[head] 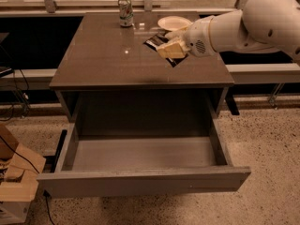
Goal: Place rxbar chocolate into top drawer
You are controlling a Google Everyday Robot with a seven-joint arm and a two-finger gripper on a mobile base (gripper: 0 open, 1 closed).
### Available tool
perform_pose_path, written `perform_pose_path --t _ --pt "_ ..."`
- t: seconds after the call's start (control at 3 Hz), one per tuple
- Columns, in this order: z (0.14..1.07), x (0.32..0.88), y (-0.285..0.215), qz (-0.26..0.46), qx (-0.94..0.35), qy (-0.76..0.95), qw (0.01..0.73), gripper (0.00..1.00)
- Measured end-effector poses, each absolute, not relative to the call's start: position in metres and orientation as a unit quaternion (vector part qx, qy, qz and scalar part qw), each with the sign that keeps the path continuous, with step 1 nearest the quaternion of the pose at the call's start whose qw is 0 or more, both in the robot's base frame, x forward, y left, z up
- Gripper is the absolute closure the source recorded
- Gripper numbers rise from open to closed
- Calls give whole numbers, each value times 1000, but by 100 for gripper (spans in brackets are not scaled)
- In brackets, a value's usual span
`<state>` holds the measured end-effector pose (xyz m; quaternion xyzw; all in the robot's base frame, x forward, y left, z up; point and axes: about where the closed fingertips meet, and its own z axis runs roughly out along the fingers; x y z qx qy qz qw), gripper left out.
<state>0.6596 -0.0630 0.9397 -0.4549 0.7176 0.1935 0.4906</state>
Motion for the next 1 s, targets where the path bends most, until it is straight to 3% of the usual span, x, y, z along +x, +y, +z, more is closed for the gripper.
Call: perform_pose_path --t 1.0 --pt "854 531 -13 306 -433 731 429 100"
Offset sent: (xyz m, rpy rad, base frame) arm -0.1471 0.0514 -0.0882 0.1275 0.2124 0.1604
